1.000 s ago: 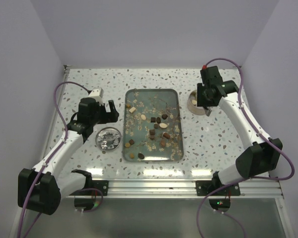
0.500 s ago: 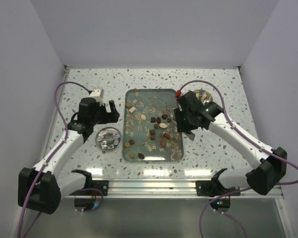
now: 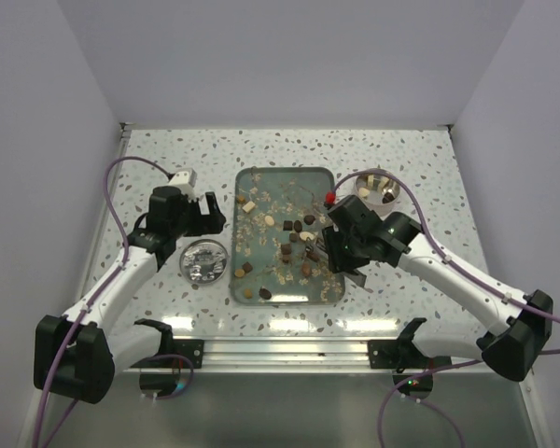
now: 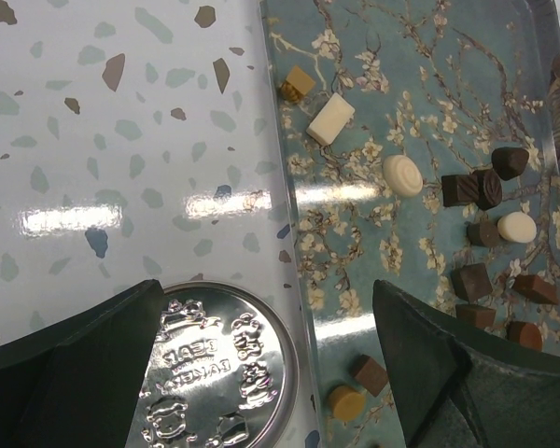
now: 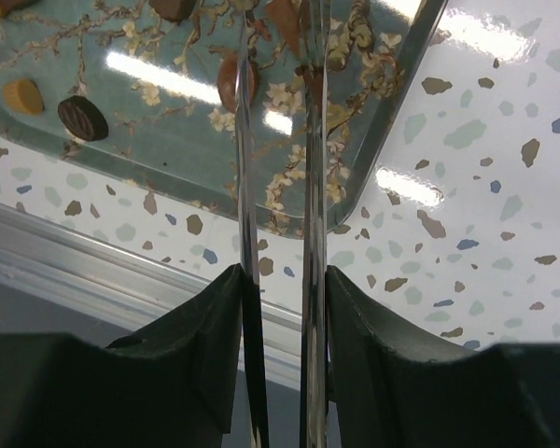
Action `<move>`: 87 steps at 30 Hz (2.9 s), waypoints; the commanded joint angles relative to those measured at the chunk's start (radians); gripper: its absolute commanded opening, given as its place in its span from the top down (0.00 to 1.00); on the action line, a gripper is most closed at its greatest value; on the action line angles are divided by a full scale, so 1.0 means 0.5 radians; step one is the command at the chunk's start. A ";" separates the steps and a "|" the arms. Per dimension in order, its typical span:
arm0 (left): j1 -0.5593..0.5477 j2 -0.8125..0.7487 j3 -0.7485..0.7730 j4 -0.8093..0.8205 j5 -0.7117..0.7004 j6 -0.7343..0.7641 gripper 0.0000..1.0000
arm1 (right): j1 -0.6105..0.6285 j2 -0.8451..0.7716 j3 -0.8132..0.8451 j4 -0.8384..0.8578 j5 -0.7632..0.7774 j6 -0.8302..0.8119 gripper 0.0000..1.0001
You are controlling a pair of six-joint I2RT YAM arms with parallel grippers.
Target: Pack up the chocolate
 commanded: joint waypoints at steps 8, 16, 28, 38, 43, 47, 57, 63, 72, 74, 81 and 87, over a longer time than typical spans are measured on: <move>0.007 -0.112 -0.040 0.013 0.011 -0.031 0.00 | 0.052 0.048 -0.120 0.106 0.064 -0.044 0.59; 0.010 -0.152 -0.046 -0.006 -0.005 -0.037 0.00 | 0.064 0.017 -0.111 0.110 0.037 -0.059 0.59; 0.007 -0.183 -0.083 0.000 0.020 -0.059 0.00 | 0.079 -0.106 -0.123 0.057 0.052 -0.037 0.58; 0.010 -0.201 -0.086 -0.006 0.017 -0.068 0.00 | 0.098 -0.060 -0.194 0.070 0.064 -0.056 0.58; 0.007 -0.210 -0.089 -0.009 0.010 -0.068 0.00 | 0.101 -0.017 -0.206 0.088 0.071 -0.087 0.58; 0.007 -0.210 -0.086 -0.012 0.004 -0.065 0.00 | 0.116 0.020 -0.182 0.085 0.058 -0.105 0.59; 0.010 -0.201 -0.104 -0.003 0.004 -0.071 0.00 | 0.125 0.054 -0.099 0.082 0.119 -0.084 0.76; 0.007 -0.183 -0.101 0.004 0.007 -0.065 0.00 | 0.128 0.152 0.177 0.024 0.260 -0.117 0.77; 0.007 -0.173 -0.089 0.004 0.007 -0.040 0.00 | 0.073 0.489 0.508 0.079 0.368 -0.292 0.78; 0.007 -0.180 -0.086 -0.003 0.001 -0.034 0.00 | 0.024 0.557 0.567 0.094 0.383 -0.329 0.78; 0.010 -0.183 -0.086 -0.021 -0.020 -0.013 0.00 | -0.310 0.618 0.720 0.156 0.291 -0.421 0.78; 0.010 -0.180 -0.086 -0.012 -0.023 -0.019 0.00 | -0.574 0.637 0.812 0.094 0.319 -0.565 0.77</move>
